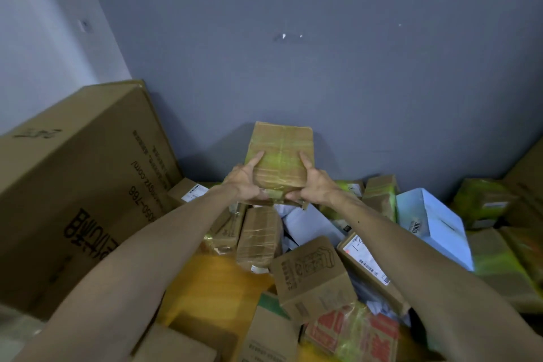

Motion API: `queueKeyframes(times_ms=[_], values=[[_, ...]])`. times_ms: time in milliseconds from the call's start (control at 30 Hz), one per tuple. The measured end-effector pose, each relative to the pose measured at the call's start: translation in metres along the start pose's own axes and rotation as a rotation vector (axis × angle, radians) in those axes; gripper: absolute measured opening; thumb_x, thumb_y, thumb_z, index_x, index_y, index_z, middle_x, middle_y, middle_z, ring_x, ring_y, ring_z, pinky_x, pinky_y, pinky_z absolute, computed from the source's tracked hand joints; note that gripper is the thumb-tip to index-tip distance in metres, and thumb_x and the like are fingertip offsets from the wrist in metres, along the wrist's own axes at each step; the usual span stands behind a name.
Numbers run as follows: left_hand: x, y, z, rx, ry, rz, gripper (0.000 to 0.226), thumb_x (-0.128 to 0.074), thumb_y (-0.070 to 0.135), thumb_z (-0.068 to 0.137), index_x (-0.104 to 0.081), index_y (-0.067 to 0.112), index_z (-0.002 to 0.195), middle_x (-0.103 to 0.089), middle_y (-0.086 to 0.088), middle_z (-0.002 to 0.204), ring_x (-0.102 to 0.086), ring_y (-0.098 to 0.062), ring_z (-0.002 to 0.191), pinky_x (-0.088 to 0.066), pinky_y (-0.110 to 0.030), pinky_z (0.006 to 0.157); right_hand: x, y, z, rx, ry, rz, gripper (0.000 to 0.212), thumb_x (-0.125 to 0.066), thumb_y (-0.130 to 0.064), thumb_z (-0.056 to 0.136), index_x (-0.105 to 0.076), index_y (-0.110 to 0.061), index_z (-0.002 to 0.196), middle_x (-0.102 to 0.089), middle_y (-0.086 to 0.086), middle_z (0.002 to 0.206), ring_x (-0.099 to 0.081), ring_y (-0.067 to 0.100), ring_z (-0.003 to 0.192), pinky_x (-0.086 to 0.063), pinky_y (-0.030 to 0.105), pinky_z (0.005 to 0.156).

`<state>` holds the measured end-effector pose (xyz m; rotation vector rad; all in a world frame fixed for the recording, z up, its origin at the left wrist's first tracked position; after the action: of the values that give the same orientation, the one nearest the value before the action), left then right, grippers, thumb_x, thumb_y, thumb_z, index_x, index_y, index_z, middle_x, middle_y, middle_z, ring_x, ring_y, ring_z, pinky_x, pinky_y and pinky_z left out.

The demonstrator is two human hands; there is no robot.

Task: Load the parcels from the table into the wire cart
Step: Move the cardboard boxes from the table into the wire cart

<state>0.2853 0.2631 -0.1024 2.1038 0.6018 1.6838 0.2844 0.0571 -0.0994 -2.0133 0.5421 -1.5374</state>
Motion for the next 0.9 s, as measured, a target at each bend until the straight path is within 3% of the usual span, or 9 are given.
queueKeyframes(times_ms=[267,567,900], values=[[0.029,0.007,-0.022,-0.167,-0.017,-0.048,0.124,-0.091,0.029,0.067,-0.003,0.057,0.149,-0.034,-0.012,0.151,-0.046,-0.029,0.132,-0.042,-0.041,0.109,0.012,-0.036,-0.054,-0.011,0.158,-0.019,0.122,-0.085,-0.031,0.075,0.005,-0.029,0.157,-0.047,0.016,0.145,-0.049,0.031,0.13,-0.038,0.033,0.107],[0.031,0.007,-0.056,-0.352,-0.122,-0.02,0.121,-0.089,0.028,0.07,-0.001,0.062,0.147,-0.026,-0.011,0.157,-0.033,-0.03,0.142,-0.037,-0.043,0.111,-0.01,-0.047,-0.122,-0.137,0.307,-0.025,0.12,-0.081,-0.035,0.079,0.011,-0.03,0.155,-0.045,0.018,0.144,-0.048,0.033,0.129,-0.04,0.04,0.108],[-0.004,0.07,-0.117,-0.536,-0.216,-0.021,0.118,-0.086,0.026,0.075,-0.002,0.052,0.153,-0.035,-0.014,0.149,-0.038,-0.029,0.134,-0.034,-0.037,0.107,0.012,-0.015,-0.22,-0.287,0.437,-0.111,0.116,-0.078,-0.039,0.081,0.01,-0.03,0.156,-0.042,0.019,0.144,-0.05,0.035,0.125,-0.041,0.041,0.104]])
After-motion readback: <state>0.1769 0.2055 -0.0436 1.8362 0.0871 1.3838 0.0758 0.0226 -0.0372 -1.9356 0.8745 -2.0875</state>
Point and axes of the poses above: each hand's wrist, its own z-axis towards the middle knuckle, its own x-axis out of the back of the hand, y = z × x, the point moved 1 cm from there along z, towards the middle knuckle
